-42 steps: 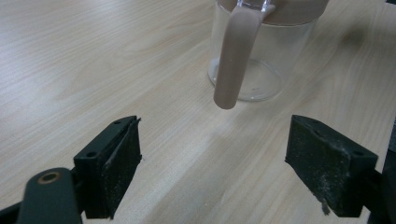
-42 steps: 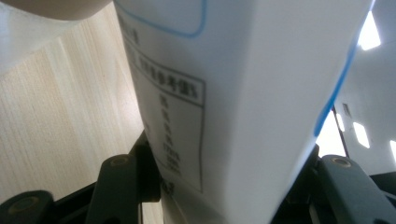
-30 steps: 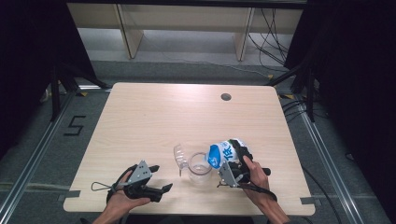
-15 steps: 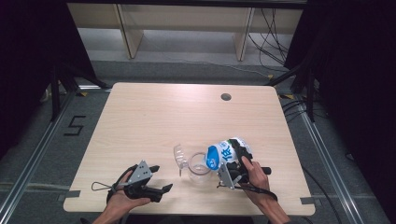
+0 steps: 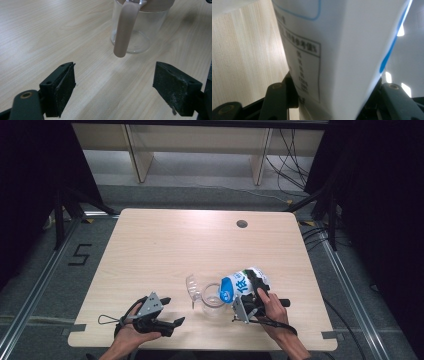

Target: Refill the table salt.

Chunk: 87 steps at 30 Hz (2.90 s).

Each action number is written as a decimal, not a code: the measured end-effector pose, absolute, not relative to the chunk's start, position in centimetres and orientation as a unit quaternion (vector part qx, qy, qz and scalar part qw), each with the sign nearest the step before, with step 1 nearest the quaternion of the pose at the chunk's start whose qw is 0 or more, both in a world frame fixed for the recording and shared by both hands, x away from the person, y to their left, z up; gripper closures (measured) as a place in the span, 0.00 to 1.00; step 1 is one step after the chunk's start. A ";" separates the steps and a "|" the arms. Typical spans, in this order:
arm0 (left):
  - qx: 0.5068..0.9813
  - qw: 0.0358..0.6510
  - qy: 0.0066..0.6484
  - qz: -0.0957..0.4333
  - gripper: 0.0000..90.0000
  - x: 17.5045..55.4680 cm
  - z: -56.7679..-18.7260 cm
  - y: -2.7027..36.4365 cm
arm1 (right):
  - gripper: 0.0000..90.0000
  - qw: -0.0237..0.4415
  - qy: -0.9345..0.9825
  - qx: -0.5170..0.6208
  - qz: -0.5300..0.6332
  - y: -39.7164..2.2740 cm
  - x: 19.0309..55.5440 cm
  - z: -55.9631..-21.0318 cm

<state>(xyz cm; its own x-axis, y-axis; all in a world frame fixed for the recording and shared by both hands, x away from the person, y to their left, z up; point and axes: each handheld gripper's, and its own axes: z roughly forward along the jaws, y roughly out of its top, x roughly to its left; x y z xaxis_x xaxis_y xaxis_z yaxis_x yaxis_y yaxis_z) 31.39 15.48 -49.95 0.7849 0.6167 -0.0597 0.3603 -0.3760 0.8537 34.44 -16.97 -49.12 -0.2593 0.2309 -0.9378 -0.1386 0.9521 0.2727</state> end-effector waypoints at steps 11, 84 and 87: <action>0.816 0.474 0.300 0.137 0.19 31.3 -50.0 15.4 | 0.53 0.617 0.775 0.019 0.136 -17.0 34.5 -48.9; 0.814 0.473 0.311 0.131 0.19 31.2 -50.0 15.4 | 0.55 0.657 0.749 -0.023 0.079 -16.5 33.9 -48.4; 0.819 0.470 0.299 0.137 0.19 31.2 -50.0 15.5 | 0.56 0.660 0.747 -0.038 0.078 -16.5 34.1 -48.5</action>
